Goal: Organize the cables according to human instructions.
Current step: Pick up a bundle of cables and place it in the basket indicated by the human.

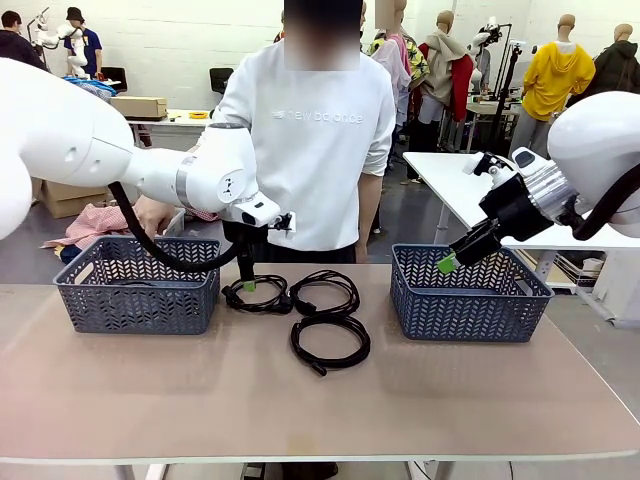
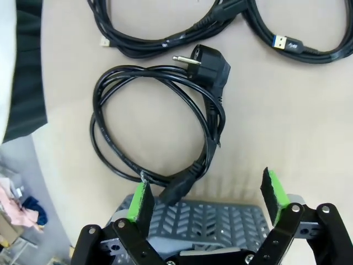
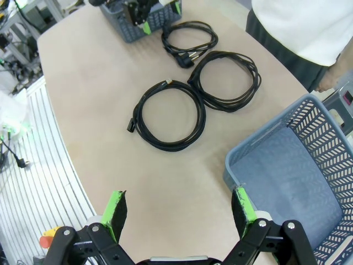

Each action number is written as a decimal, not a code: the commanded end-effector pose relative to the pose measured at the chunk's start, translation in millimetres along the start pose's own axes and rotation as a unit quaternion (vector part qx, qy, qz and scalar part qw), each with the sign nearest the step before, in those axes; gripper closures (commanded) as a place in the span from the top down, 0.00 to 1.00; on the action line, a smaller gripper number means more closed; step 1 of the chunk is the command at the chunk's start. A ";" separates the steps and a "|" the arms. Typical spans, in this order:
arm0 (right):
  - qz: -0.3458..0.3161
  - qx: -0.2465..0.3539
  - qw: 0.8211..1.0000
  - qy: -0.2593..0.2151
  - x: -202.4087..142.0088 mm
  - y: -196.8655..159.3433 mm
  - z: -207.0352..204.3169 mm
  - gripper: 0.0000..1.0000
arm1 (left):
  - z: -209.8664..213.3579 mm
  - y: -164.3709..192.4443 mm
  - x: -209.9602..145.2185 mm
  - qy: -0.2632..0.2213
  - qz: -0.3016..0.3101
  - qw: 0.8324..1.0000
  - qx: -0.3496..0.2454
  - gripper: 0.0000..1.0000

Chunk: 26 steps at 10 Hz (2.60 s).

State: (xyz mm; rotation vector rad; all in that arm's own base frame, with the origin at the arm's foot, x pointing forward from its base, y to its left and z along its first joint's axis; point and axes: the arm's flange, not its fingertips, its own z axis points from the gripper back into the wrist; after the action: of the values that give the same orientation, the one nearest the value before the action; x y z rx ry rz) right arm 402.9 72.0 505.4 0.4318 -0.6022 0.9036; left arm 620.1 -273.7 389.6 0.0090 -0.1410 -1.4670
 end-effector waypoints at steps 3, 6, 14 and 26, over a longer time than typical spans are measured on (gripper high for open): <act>0.005 0.008 1.000 -0.014 0.9 -2.5 -0.1 1.00 | -32.4 12.8 1.0 0.008 -0.027 0.999 -0.031 1.00; 0.005 0.008 1.000 -0.014 0.9 -2.5 -0.1 1.00 | -43.1 5.1 5.3 0.007 -0.040 0.998 -0.048 1.00; 0.005 0.008 1.000 -0.014 0.9 -2.5 -0.1 1.00 | -68.3 1.1 0.5 0.017 -0.112 0.992 -0.059 1.00; 0.005 0.008 1.000 -0.014 0.9 -2.5 -0.1 1.00 | -77.2 6.7 -3.5 0.021 -0.093 0.994 -0.059 0.12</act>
State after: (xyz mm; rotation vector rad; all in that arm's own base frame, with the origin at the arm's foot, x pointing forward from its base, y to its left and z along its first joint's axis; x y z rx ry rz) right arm 402.9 72.1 505.4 0.4318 -0.6020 0.9037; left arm 631.1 -278.5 316.3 -0.0470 -0.0227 -1.6695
